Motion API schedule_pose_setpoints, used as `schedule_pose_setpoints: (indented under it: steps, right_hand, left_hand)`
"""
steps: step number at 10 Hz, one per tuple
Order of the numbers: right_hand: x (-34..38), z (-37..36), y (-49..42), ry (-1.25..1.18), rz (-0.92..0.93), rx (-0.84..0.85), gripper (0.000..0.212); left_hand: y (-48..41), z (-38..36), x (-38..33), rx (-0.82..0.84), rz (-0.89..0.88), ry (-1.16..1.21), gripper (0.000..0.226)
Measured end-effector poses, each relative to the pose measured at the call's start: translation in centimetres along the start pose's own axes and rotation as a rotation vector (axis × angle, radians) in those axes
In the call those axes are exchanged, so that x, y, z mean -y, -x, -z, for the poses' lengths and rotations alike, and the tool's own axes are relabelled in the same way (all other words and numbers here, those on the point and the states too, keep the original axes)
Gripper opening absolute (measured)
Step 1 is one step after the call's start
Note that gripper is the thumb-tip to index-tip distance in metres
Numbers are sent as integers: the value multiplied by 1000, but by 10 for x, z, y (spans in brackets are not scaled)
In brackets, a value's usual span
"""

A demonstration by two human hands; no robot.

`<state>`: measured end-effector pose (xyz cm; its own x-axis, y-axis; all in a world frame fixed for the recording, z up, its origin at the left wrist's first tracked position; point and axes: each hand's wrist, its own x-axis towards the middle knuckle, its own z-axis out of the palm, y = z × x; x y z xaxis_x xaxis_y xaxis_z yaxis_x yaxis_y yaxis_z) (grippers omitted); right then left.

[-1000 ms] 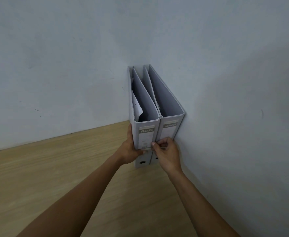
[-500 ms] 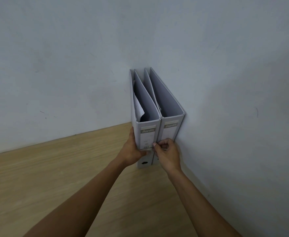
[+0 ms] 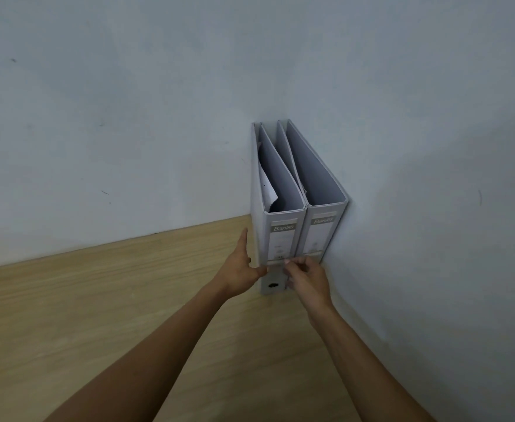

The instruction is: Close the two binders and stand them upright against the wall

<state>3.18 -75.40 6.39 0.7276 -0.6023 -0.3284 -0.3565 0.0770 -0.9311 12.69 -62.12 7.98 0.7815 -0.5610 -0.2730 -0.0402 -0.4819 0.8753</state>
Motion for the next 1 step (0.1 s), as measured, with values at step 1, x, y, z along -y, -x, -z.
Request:
schedule_pose_setpoints:
  steps: [1]
  right_hand:
    - [2, -15, 10, 25, -21, 74, 11]
  left_hand:
    - [14, 18, 9, -38, 76, 5, 109]
